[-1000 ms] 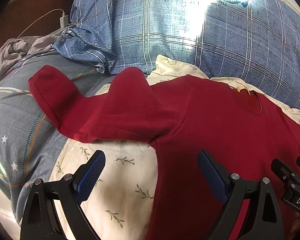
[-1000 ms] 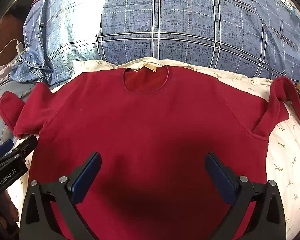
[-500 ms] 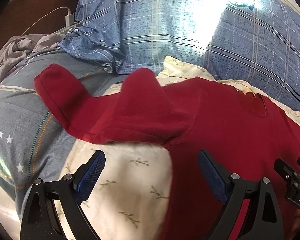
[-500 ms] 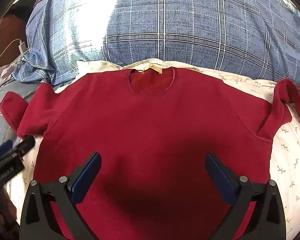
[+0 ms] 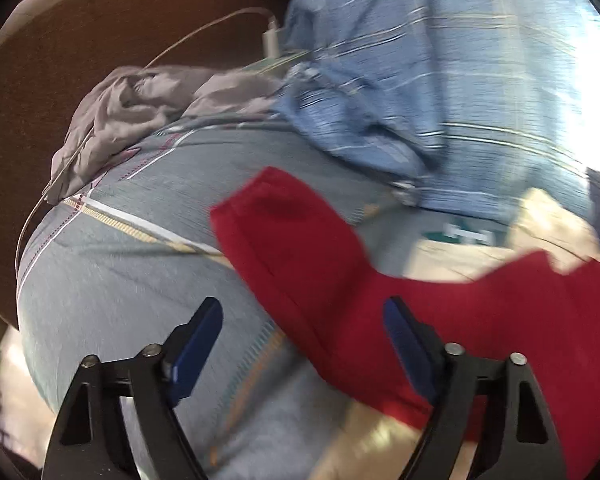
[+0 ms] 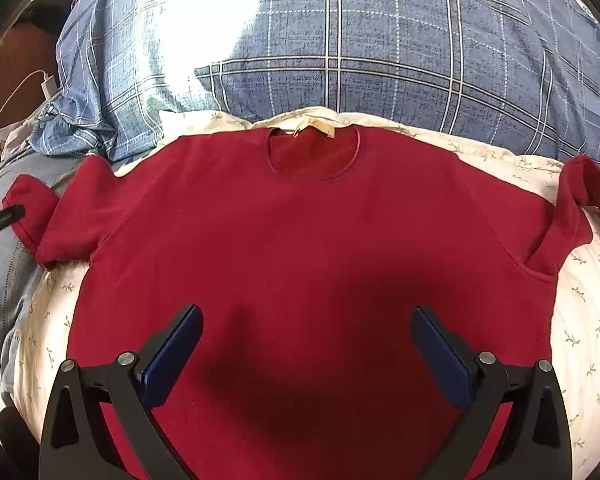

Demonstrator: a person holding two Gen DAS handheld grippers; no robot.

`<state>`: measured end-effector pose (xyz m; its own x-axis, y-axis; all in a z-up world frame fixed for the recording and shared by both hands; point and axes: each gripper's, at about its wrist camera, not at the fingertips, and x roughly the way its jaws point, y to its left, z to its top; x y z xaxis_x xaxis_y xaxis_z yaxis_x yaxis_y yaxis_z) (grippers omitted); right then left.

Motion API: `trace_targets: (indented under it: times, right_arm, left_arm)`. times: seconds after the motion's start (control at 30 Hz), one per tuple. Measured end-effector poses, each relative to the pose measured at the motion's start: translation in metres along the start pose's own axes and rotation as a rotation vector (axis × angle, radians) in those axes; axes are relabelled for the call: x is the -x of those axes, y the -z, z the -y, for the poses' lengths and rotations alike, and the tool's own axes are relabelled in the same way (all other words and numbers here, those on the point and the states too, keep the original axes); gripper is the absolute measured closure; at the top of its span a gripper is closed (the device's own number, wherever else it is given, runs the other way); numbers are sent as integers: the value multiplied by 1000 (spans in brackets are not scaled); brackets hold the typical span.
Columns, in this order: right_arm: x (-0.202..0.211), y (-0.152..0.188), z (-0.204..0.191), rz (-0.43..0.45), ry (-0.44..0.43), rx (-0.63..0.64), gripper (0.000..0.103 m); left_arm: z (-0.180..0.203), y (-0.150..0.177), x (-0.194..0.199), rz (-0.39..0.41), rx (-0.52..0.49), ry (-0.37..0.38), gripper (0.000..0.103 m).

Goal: Fold small clothes
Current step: 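Grasp the red sweater sleeve with the left tool and fold it across the body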

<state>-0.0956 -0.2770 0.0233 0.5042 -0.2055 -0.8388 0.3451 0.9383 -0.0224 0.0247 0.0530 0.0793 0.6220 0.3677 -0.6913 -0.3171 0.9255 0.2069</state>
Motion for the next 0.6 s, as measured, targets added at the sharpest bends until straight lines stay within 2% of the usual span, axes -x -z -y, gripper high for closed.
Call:
trace_targets:
  times: [0.03, 0.1, 0.13, 0.2, 0.23, 0.27, 0.3, 0.33, 0.37, 0.43, 0.5, 0.6]
  right_arm:
    - [-1, 0, 0, -4, 0, 2, 0]
    - [-3, -1, 0, -12, 1, 4, 0]
    - [-4, -1, 1, -13, 2, 4, 0]
    - [-5, -2, 3, -16, 5, 0, 0]
    - [-6, -3, 5, -15, 6, -5, 0]
    - [-6, -3, 6, -16, 4, -11, 0]
    - [-6, -3, 8, -17, 2, -19, 0]
    - [-6, -2, 9, -19, -1, -25, 0]
    - [-6, -2, 10, -20, -4, -31, 0]
    - [-6, 0, 14, -19, -9, -40, 0]
    - [-3, 0, 18, -9, -9, -49, 0]
    - [1, -2, 29, 9, -10, -81, 0]
  left_arm:
    - [-2, -4, -14, -20, 11, -23, 24]
    - [1, -10, -37, -59, 29, -37, 34]
    - [1, -12, -49, -76, 38, -45, 35]
    - [5, -17, -53, -22, 10, -59, 38]
    - [10, -19, -57, -35, 4, -48, 43]
    - [10, -21, -59, -27, 8, -49, 57]
    - [10, -23, -60, -13, 16, -43, 92]
    - [7, -25, -66, -30, 35, -5, 93]
    - [-2, -26, -67, -60, 66, 64, 94]
    - [-11, -33, -60, -69, 91, 140, 95]
    - [-12, -40, -39, -33, 85, 205, 95]
    - [-3, -52, 21, 67, 43, 327, 95]
